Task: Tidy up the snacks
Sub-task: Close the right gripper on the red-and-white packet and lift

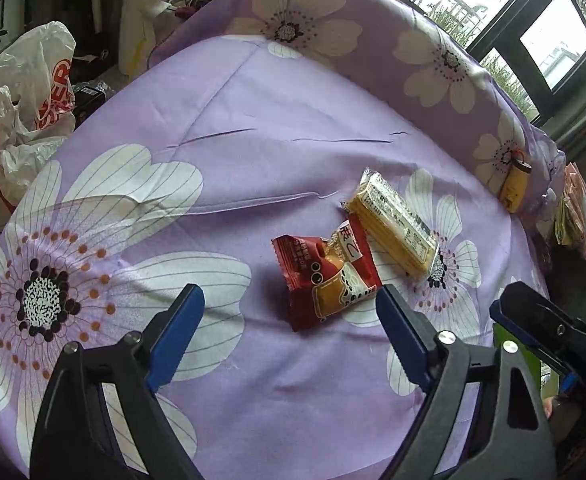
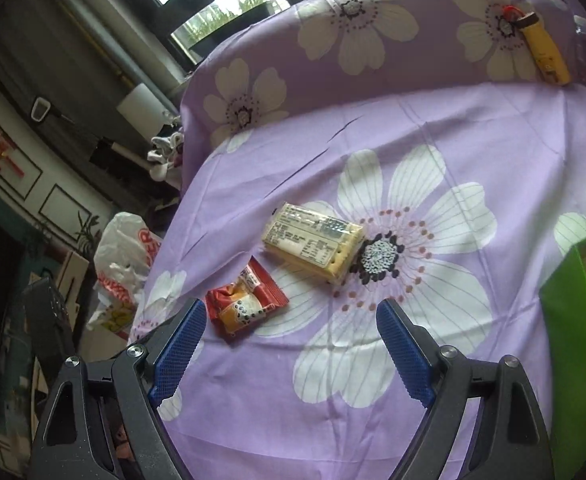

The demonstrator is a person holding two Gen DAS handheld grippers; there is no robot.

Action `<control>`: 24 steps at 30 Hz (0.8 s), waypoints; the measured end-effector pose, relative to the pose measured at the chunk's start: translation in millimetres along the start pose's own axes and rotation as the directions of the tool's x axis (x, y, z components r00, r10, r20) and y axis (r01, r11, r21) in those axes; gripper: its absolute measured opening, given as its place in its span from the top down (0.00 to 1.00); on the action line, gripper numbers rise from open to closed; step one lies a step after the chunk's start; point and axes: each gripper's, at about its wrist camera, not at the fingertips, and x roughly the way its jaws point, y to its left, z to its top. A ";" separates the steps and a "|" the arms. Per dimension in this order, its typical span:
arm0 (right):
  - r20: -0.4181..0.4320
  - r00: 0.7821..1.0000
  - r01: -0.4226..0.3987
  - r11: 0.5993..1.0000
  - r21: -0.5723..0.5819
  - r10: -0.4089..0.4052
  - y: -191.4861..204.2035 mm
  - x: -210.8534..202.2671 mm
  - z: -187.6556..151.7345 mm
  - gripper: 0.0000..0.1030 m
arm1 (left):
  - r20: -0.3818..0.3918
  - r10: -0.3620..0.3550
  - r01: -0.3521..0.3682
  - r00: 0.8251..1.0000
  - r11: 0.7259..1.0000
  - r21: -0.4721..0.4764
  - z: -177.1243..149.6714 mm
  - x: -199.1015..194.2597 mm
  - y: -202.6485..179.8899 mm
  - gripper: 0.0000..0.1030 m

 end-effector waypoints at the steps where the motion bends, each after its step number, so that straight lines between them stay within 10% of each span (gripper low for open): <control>1: -0.024 1.000 -0.012 1.000 -0.009 0.012 5.1 10.9 1.6 0.15 | -0.016 0.003 -0.003 1.000 1.000 0.000 -0.5 4.9 1.0 0.16; 15: -0.193 0.974 -0.124 0.992 -0.030 0.116 13.7 102.0 22.8 0.23 | -0.033 0.020 -0.019 0.999 1.000 0.016 0.3 18.8 -2.4 0.28; 24: -0.184 0.971 -0.165 0.985 -0.051 0.153 17.5 115.7 18.0 0.32 | -0.038 -0.013 0.015 0.999 0.998 0.058 -0.9 26.3 -12.8 0.62</control>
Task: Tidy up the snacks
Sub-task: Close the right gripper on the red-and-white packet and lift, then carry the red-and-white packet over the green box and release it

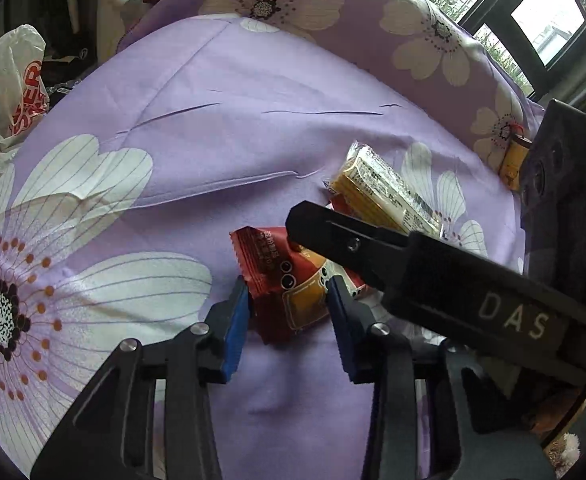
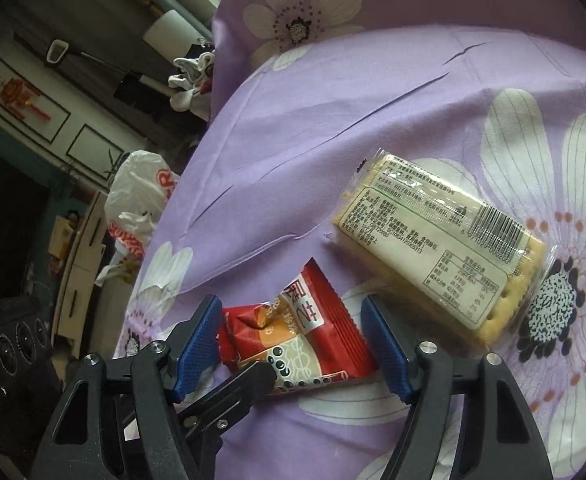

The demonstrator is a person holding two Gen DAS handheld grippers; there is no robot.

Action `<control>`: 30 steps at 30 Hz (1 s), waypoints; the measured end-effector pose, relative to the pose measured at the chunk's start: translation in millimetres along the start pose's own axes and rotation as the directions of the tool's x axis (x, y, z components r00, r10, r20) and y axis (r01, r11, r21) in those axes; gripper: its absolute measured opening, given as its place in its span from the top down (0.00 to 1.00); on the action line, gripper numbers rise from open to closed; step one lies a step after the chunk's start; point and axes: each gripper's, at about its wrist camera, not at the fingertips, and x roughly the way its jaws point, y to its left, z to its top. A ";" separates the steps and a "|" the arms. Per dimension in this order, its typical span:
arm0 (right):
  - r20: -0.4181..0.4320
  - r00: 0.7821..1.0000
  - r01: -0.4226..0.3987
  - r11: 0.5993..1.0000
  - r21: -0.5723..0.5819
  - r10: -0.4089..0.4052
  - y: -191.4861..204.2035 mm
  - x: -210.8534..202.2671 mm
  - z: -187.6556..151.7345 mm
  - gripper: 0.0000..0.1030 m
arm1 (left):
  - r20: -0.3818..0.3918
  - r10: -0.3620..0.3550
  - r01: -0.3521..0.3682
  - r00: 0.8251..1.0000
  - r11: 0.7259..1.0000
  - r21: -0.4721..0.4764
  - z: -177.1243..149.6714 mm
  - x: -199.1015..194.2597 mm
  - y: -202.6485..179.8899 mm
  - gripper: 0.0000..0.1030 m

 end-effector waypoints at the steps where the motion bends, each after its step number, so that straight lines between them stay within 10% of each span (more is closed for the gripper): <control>1: 0.004 1.000 0.012 1.000 -0.003 -0.012 0.6 -0.5 -0.4 0.34 | 0.009 0.015 -0.015 1.000 1.000 0.011 -0.6 -0.9 -1.9 0.62; 12: 0.033 0.999 -0.001 0.998 0.068 -0.001 -7.7 -32.7 -21.7 0.42 | 0.079 0.026 -0.038 0.997 0.988 0.151 -14.5 -18.6 -30.4 0.61; 30: 0.249 0.957 0.106 0.980 0.167 -0.146 -10.5 -148.3 -93.7 0.42 | 0.097 -0.180 0.137 0.979 0.930 0.340 -63.6 -51.5 -108.4 0.59</control>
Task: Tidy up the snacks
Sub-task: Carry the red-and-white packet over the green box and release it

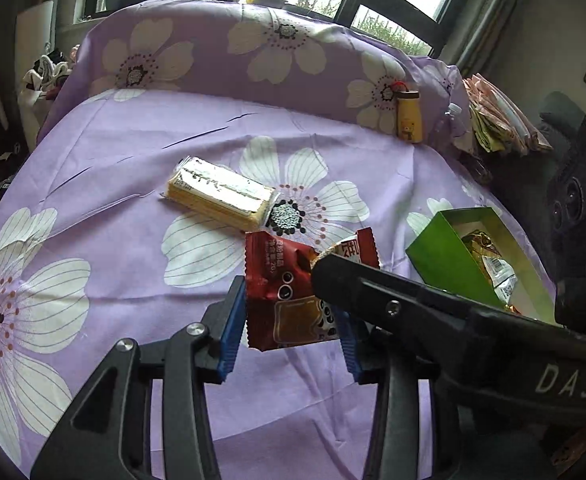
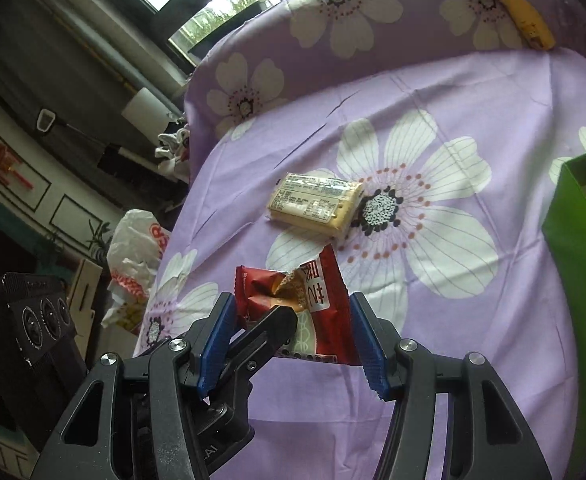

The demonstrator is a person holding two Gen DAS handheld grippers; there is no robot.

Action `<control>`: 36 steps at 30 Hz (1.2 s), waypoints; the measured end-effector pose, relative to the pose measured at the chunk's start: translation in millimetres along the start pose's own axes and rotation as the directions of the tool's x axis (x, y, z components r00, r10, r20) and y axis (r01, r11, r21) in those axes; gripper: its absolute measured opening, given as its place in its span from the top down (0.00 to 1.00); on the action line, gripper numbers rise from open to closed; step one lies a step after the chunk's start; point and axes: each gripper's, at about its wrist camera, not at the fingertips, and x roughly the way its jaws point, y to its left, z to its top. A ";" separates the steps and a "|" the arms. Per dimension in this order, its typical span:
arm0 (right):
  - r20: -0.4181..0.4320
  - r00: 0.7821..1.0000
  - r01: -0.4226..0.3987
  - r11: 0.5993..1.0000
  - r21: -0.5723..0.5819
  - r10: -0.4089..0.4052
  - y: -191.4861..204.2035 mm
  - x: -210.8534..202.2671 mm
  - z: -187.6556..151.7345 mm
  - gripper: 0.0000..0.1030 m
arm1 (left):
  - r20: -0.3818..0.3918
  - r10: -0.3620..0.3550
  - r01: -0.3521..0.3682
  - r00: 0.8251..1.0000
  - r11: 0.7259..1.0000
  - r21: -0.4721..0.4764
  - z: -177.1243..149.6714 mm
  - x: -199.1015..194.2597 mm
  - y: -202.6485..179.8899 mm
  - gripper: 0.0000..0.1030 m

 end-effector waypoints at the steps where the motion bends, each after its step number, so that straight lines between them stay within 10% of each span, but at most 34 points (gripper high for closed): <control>1: 0.015 1.000 0.002 1.000 0.005 -0.002 -4.2 -8.4 -1.4 0.42 | 0.004 -0.008 0.008 1.000 1.000 0.009 0.5 -0.9 -8.4 0.59; 15: 0.215 0.964 0.150 0.987 0.058 -0.159 -52.7 -117.8 5.4 0.41 | 0.065 -0.168 0.154 0.984 0.971 0.180 14.6 4.6 -120.8 0.59; 36: 0.267 0.924 0.151 0.901 0.406 -0.274 -185.4 -186.5 -4.9 0.40 | -0.135 -0.300 0.326 0.944 0.911 0.252 8.4 79.0 -243.4 0.57</control>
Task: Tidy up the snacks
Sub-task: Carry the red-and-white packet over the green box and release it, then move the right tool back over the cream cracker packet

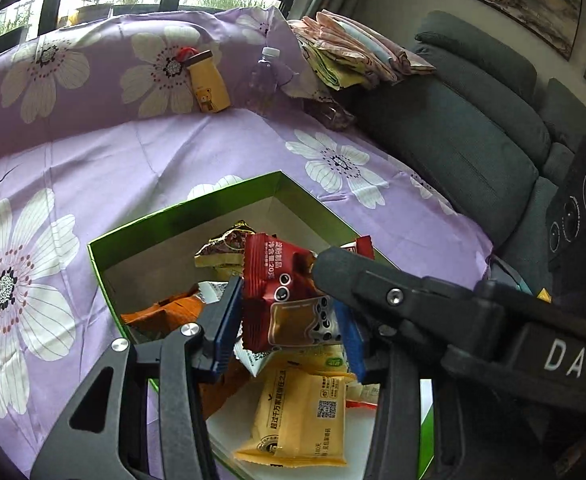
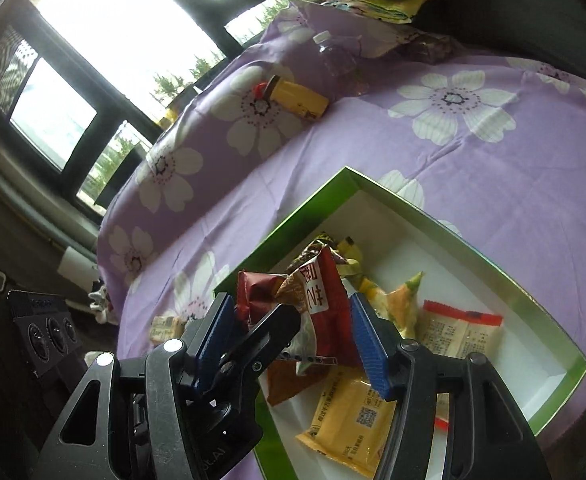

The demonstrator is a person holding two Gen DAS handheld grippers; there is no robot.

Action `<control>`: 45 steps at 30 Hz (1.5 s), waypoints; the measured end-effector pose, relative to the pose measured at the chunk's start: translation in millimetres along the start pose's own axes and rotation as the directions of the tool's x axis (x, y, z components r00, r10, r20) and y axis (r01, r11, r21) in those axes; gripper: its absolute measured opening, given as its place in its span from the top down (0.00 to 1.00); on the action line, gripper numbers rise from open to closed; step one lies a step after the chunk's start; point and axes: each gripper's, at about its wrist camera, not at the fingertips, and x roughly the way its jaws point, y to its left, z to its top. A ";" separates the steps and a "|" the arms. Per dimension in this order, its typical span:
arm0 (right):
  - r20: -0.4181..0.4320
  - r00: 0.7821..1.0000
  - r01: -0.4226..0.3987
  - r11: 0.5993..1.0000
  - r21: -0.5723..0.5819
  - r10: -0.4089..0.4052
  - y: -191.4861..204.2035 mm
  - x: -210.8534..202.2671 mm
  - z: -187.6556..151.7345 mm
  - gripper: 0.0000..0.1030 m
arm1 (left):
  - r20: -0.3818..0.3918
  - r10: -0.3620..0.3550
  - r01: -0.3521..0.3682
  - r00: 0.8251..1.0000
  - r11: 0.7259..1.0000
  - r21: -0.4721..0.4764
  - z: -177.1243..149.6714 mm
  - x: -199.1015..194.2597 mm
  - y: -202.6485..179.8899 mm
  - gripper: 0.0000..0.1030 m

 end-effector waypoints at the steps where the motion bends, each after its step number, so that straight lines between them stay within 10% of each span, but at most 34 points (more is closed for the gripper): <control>1: -0.002 1.000 0.009 1.000 0.008 -0.009 -3.6 0.8 0.6 0.40 | -0.008 -0.002 0.002 1.000 1.000 -0.002 -0.3 3.4 -0.5 0.57; 15: -0.020 0.997 0.076 0.992 0.105 -0.074 -30.5 6.5 3.8 0.39 | -0.071 -0.038 0.038 0.997 0.999 -0.012 -6.6 14.7 -8.0 0.54; 22: 0.086 0.994 0.056 0.995 0.079 -0.063 -22.6 -6.0 6.5 0.29 | 0.002 -0.004 0.004 1.000 1.000 -0.021 -5.9 -21.5 10.8 0.37; 31: 0.118 0.993 0.025 0.999 0.029 -0.028 -0.7 -0.4 6.2 0.16 | 0.079 0.169 -0.161 0.982 0.981 -0.107 -22.7 -93.9 73.6 0.10; 45: 0.099 0.995 0.014 0.995 -0.098 -0.005 44.6 24.0 -10.0 0.05 | 0.083 0.366 -0.326 0.927 0.895 -0.304 -85.2 -168.1 163.9 0.09</control>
